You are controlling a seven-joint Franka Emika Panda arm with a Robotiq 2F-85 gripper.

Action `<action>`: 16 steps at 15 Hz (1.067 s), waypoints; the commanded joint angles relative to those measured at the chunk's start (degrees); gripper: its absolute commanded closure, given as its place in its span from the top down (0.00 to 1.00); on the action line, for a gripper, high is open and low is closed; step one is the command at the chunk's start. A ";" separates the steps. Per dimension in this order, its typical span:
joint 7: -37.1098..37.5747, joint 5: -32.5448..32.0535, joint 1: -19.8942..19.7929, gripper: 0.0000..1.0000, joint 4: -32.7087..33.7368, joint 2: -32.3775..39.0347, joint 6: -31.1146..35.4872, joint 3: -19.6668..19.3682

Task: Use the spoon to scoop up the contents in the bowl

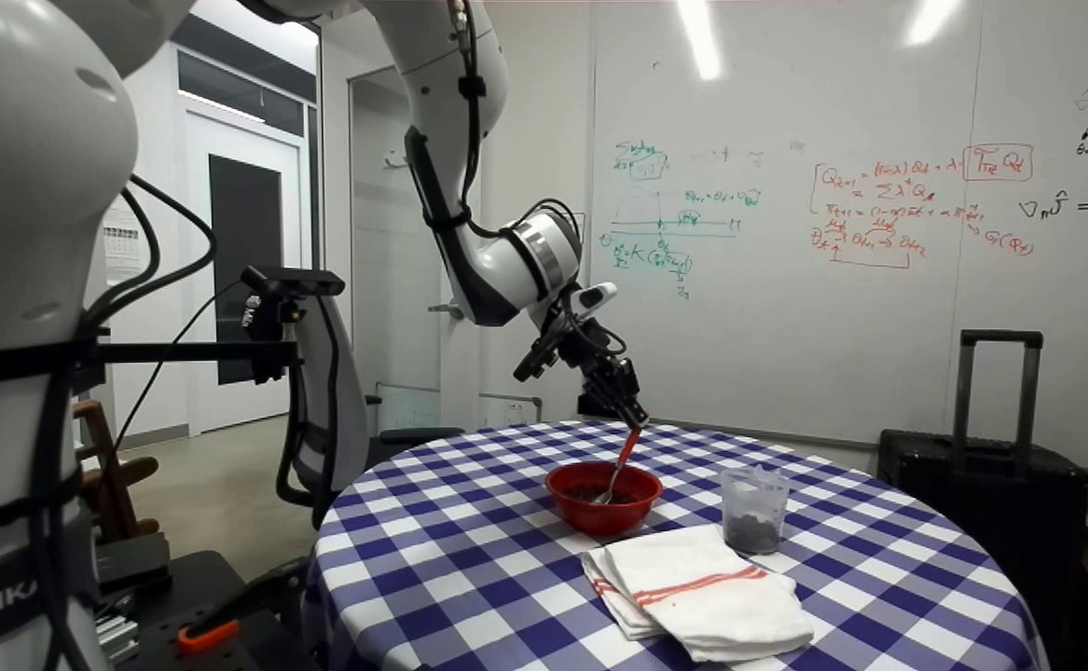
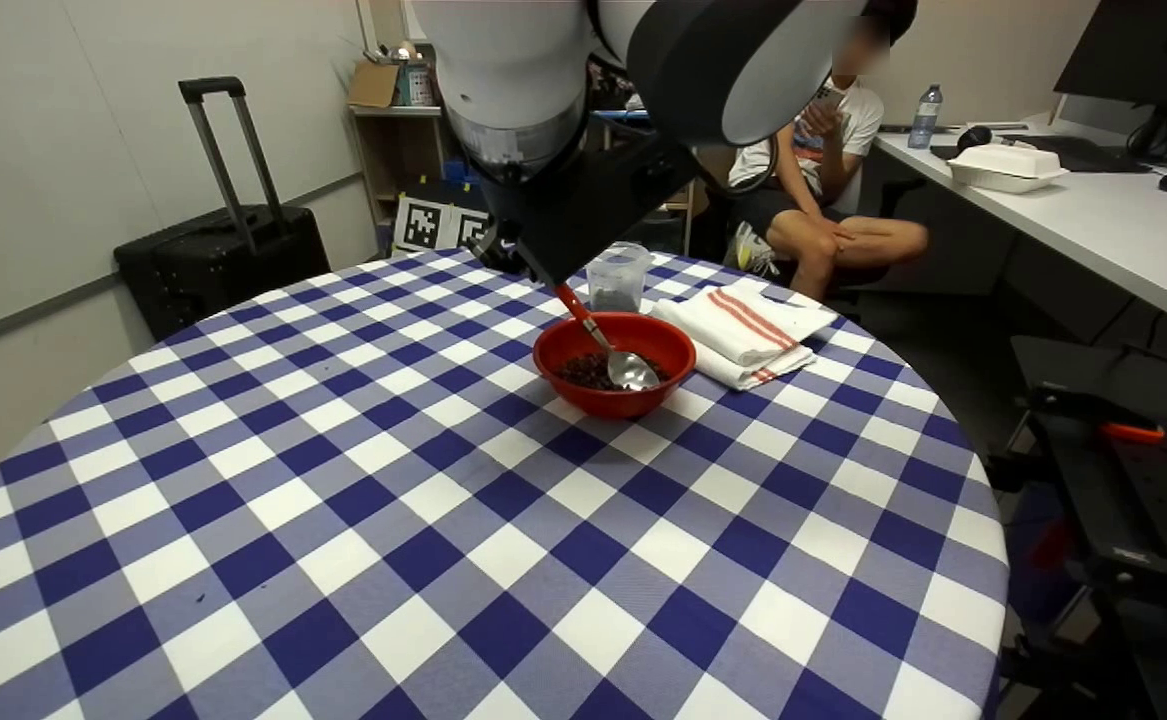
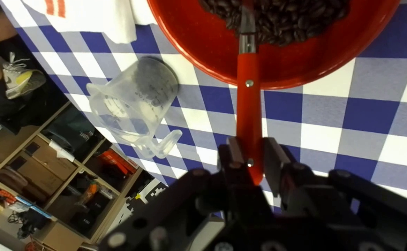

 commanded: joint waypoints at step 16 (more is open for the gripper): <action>3.04 -9.34 -4.26 0.05 0.89 0.94 -3.37 8.01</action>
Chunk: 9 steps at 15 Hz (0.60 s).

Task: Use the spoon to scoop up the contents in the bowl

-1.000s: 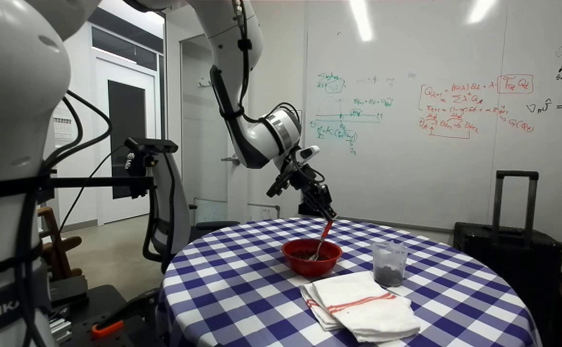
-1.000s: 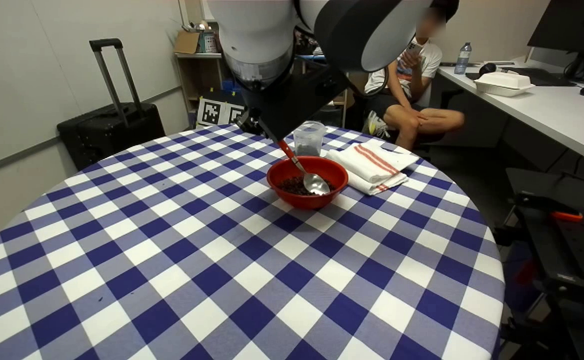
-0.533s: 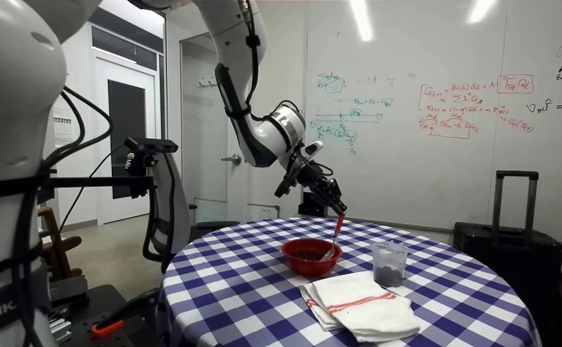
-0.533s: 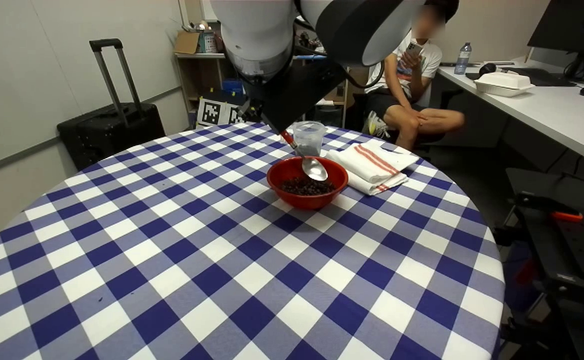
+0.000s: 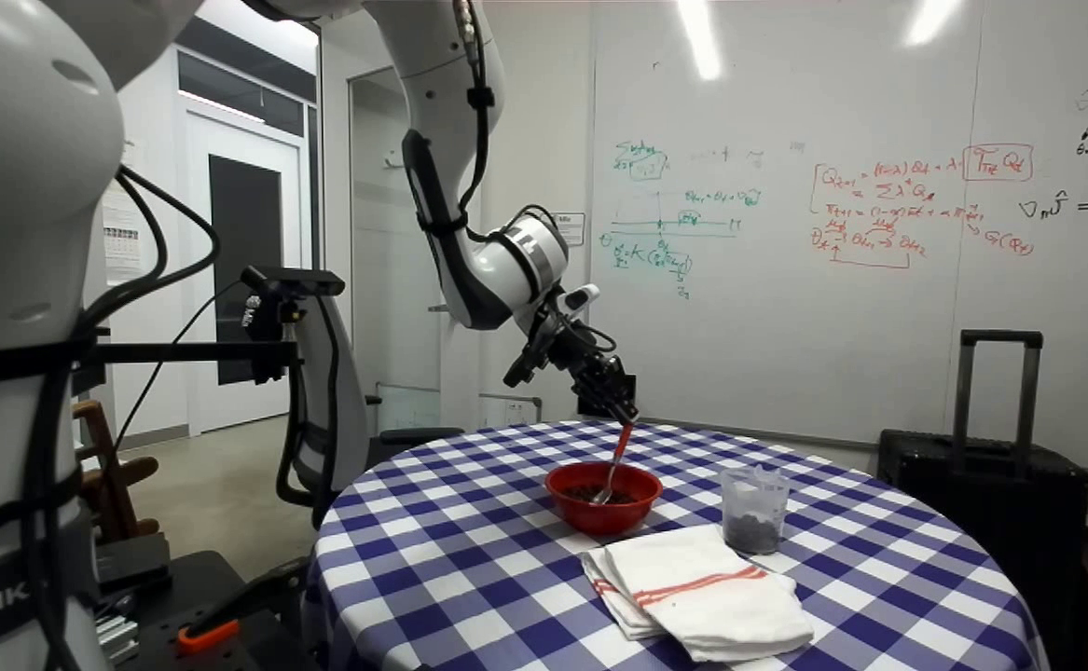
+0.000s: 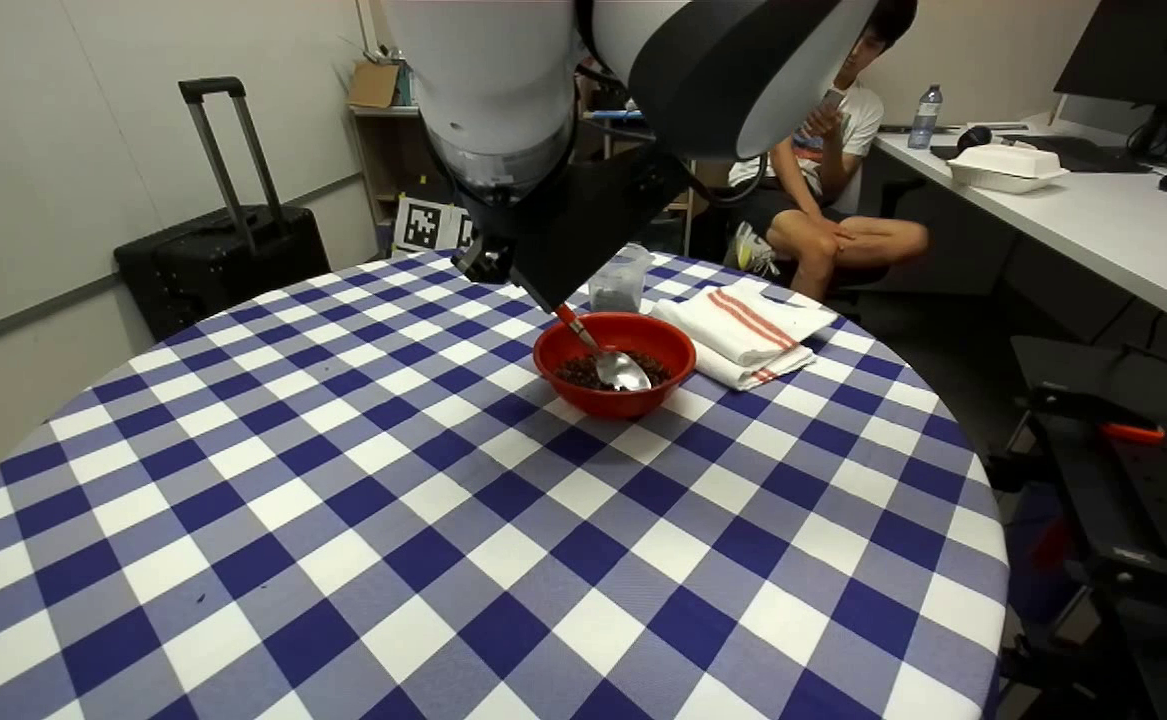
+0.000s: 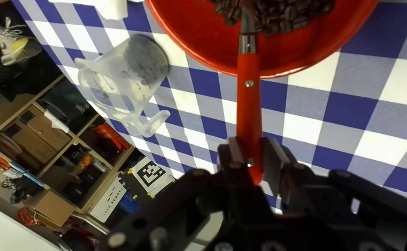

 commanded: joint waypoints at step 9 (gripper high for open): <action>-12.29 13.23 -4.02 0.05 2.18 4.23 1.57 5.74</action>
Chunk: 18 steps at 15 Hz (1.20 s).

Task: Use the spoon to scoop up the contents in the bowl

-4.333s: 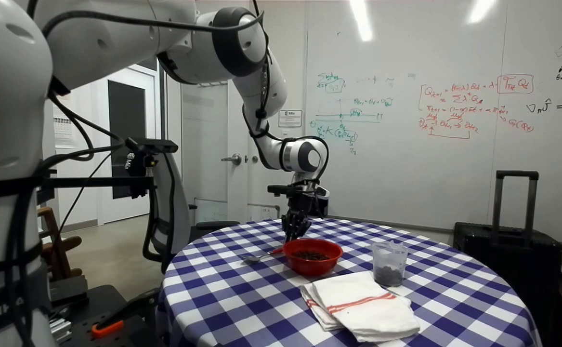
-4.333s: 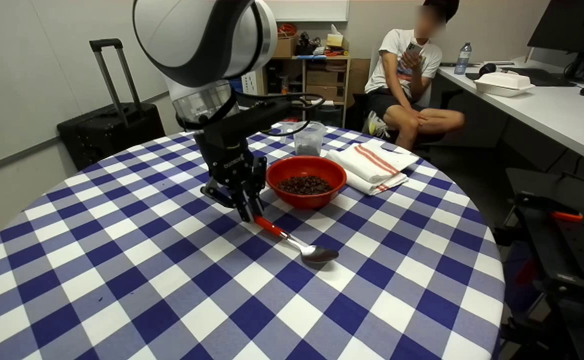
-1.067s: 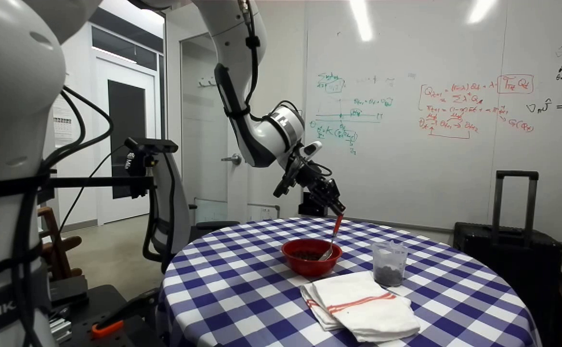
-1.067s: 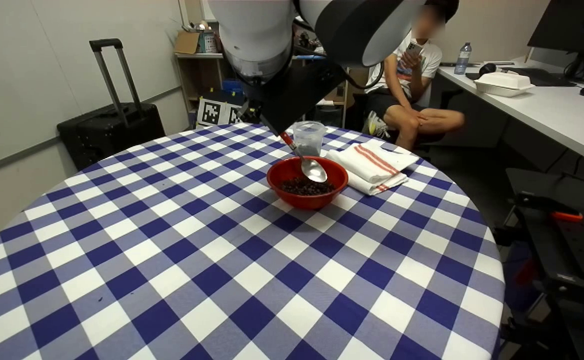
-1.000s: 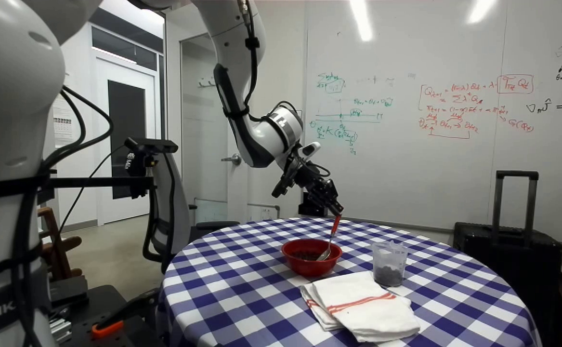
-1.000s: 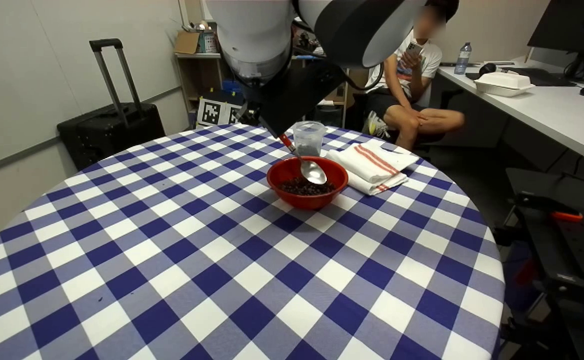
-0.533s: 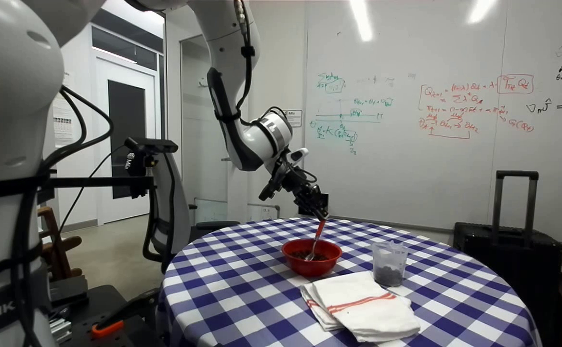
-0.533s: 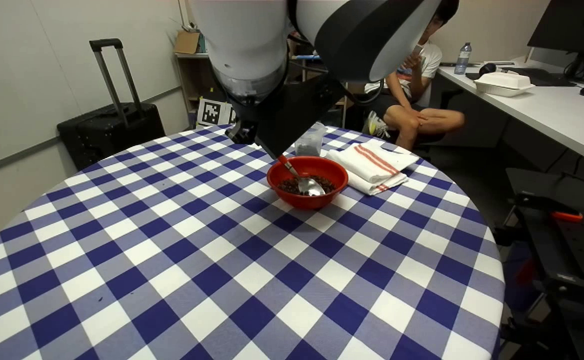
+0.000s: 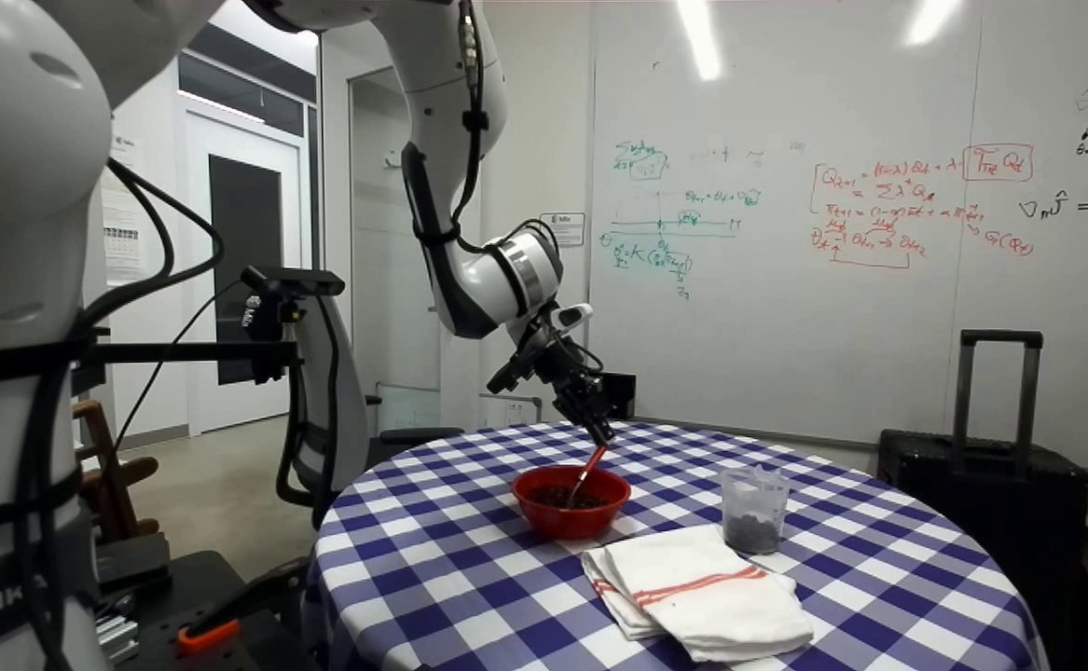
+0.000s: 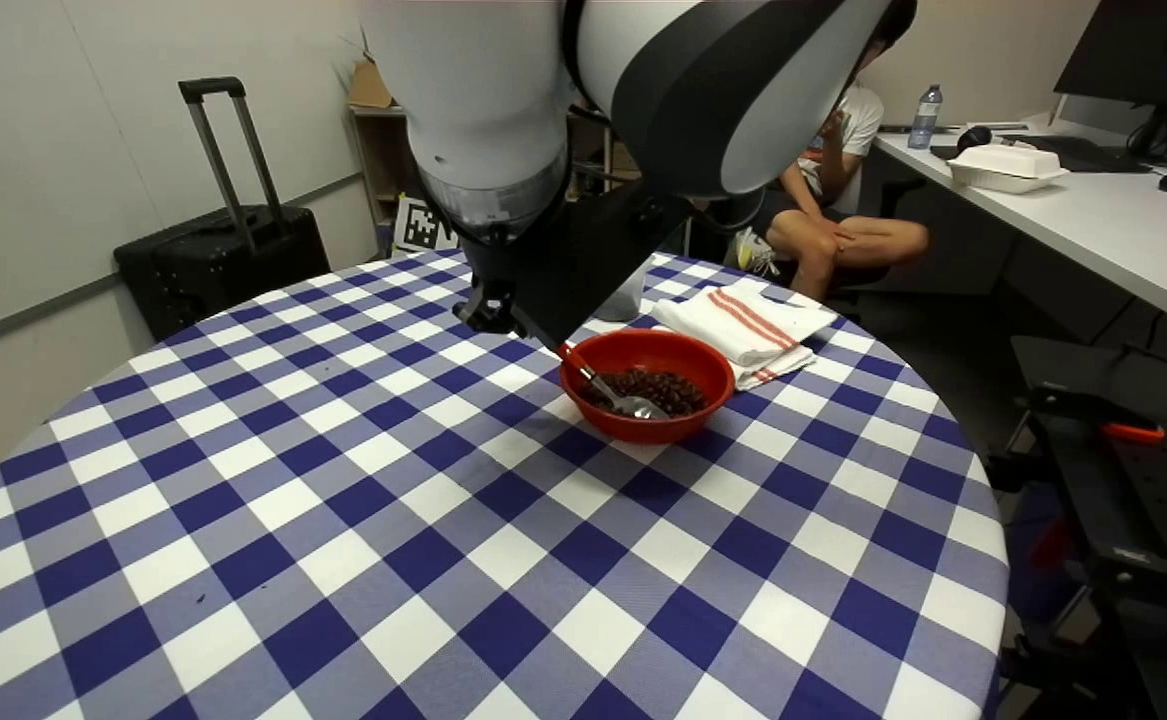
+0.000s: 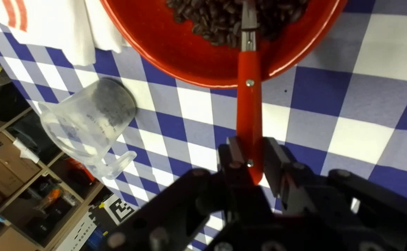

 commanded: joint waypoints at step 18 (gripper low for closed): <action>-30.71 39.92 -1.15 0.05 4.69 1.61 -0.47 -3.14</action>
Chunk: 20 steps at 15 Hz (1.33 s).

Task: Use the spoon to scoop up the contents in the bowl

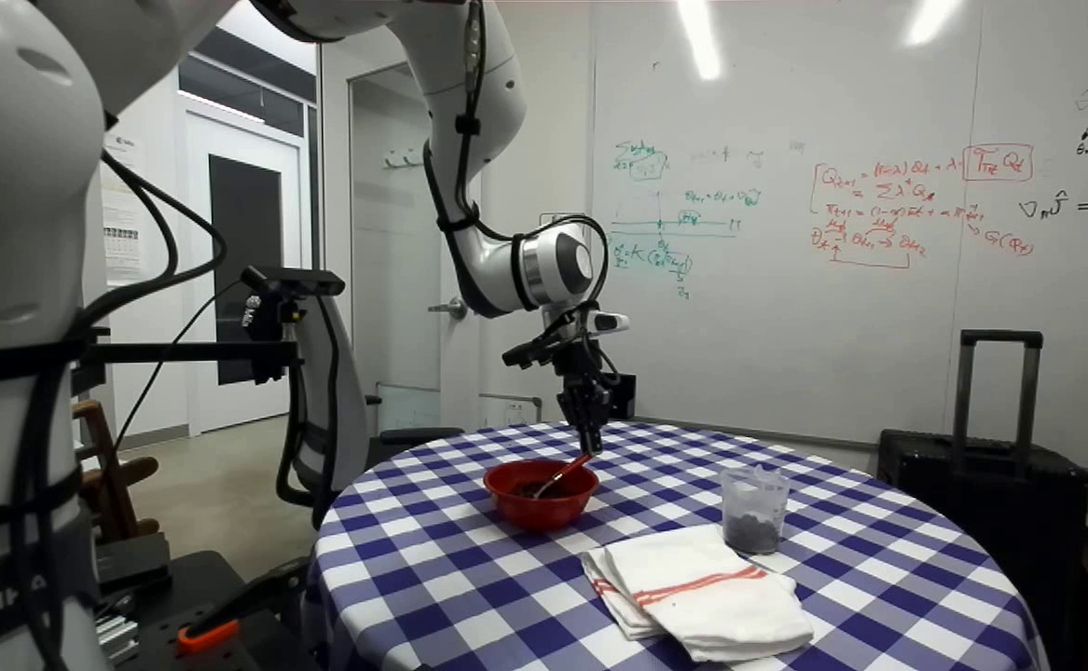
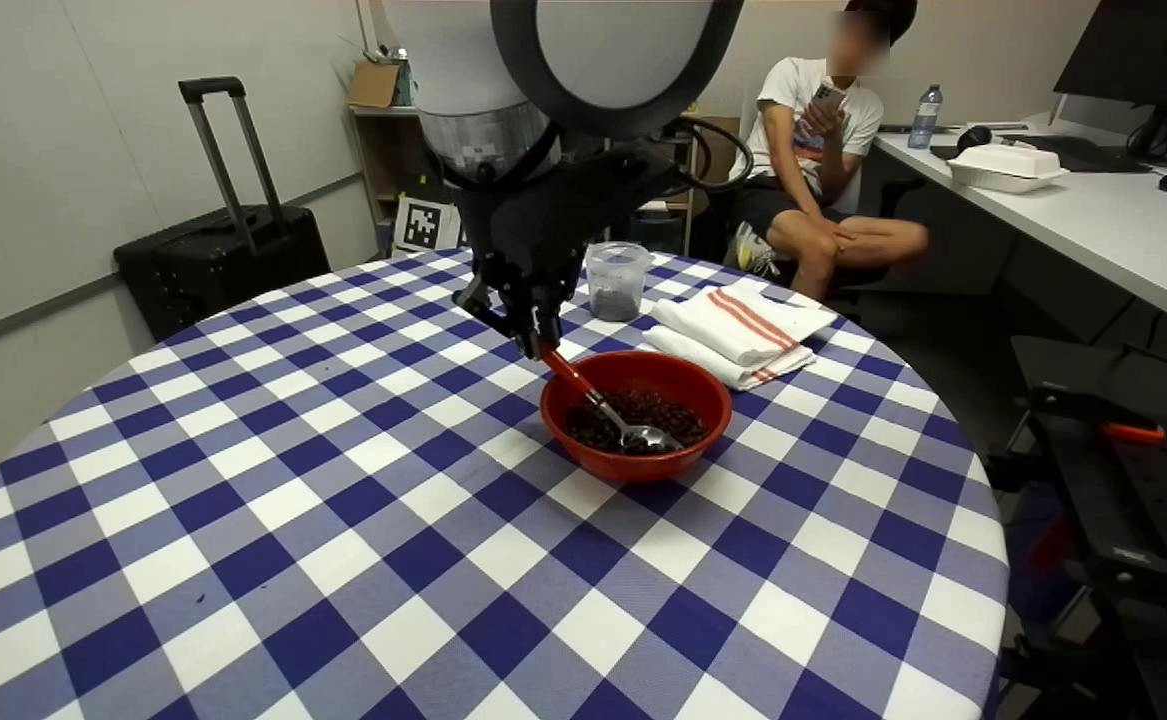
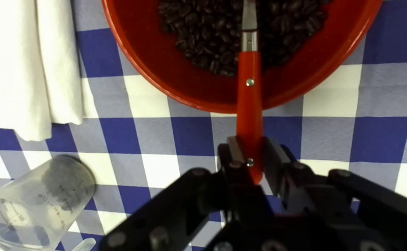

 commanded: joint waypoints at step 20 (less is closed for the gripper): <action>-18.82 22.87 -5.27 0.05 -4.32 -9.69 0.63 0.14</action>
